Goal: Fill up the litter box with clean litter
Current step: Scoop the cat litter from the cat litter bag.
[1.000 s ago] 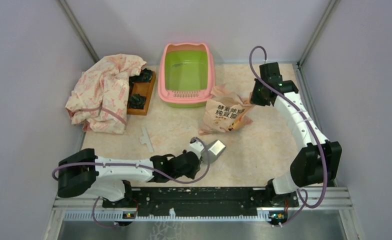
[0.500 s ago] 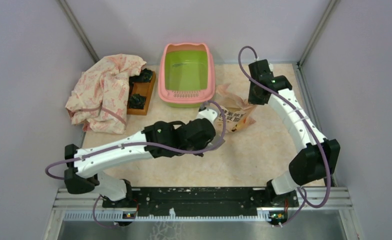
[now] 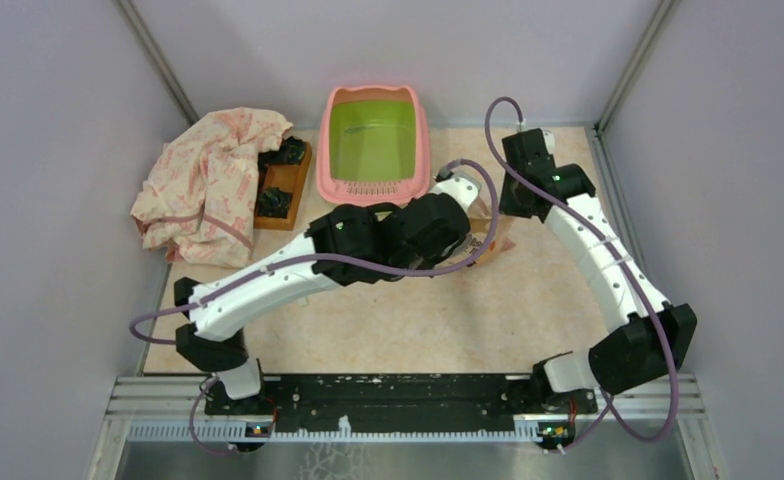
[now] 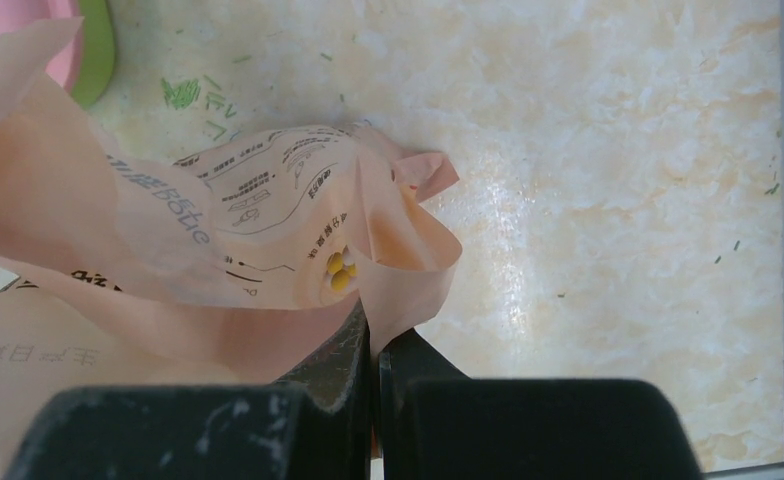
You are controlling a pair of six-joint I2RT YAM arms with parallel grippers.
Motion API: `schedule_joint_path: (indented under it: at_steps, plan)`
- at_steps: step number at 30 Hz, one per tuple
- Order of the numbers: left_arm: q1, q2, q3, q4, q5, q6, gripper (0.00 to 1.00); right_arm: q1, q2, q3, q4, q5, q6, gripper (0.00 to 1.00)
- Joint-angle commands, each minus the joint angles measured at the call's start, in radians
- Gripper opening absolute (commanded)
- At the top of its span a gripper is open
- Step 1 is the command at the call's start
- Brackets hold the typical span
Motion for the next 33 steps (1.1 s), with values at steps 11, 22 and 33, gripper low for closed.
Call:
schedule_joint_path:
  at_steps: [11,22,33]
  plan:
    - [0.031,0.064,0.218,-0.052,0.023,0.112,0.19,0.007,-0.141,-0.08,0.062,0.011,-0.003,0.0]
    - [0.041,0.099,0.226,-0.128,0.08,0.108,0.2,0.019,-0.163,-0.133,0.076,0.011,0.004,0.0]
    - [0.044,0.162,0.268,-0.123,0.093,0.145,0.21,0.046,-0.193,-0.156,0.065,0.021,0.016,0.0]
